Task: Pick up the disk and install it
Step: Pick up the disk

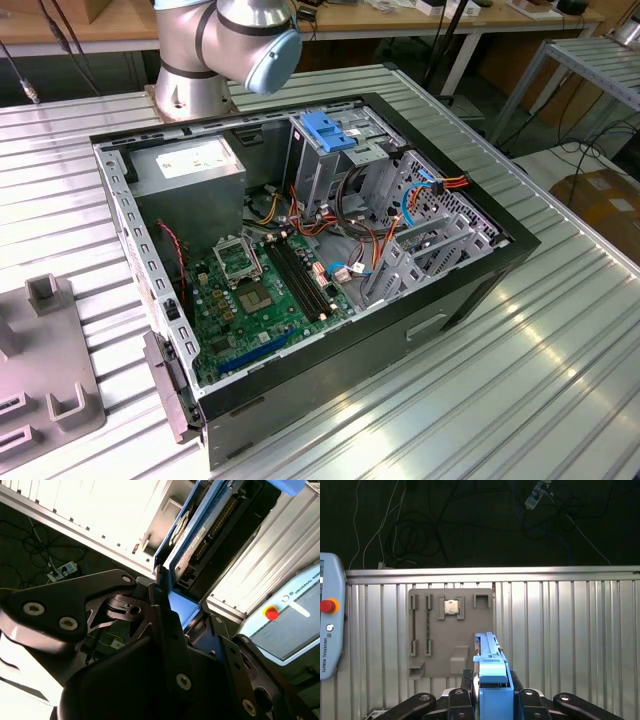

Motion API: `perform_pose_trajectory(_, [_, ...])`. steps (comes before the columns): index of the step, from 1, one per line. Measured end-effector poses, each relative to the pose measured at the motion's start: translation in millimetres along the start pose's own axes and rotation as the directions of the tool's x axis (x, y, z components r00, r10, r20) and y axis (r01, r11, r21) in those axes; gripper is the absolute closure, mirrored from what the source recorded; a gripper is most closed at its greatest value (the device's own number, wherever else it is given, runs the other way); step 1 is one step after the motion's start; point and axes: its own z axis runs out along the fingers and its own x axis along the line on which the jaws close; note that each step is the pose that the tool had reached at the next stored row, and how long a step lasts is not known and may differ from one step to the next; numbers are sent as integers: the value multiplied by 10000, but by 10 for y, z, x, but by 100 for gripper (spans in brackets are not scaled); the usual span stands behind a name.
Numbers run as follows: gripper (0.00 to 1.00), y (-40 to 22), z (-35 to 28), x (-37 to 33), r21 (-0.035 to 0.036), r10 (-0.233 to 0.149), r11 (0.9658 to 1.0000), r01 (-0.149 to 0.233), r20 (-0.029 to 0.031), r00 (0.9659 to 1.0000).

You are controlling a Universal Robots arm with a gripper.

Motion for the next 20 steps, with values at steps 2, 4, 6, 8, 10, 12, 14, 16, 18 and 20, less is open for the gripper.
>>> perform_pose_trajectory(2, [63, -38, 0, -1, 0, 0, 10000, 0, 0, 10000])
perform_pose_trajectory(4, [63, -78, -1, -2, 0, 0, 10000, 0, 0, 10000])
perform_pose_trajectory(6, [63, -163, -3, -4, 0, 0, 10000, 0, 0, 10000])
perform_pose_trajectory(8, [63, -236, -4, -5, -1, 0, 10000, 0, 0, 10000])
perform_pose_trajectory(10, [63, -300, -6, -7, -1, 0, 10000, 0, 0, 10000])
perform_pose_trajectory(12, [63, -345, -6, -8, 0, 0, 10000, 0, 0, 10000])
perform_pose_trajectory(14, [63, -390, -7, -9, 0, 0, 10000, 0, 0, 10000])
perform_pose_trajectory(16, [63, -450, -8, -10, 0, 0, 10000, 0, 0, 10000])
perform_pose_trajectory(18, [63, -524, -10, -12, -1, 0, 10000, 0, -1, 10000])
perform_pose_trajectory(20, [63, -574, -10, -13, 0, 0, 10000, 0, 0, 10000])
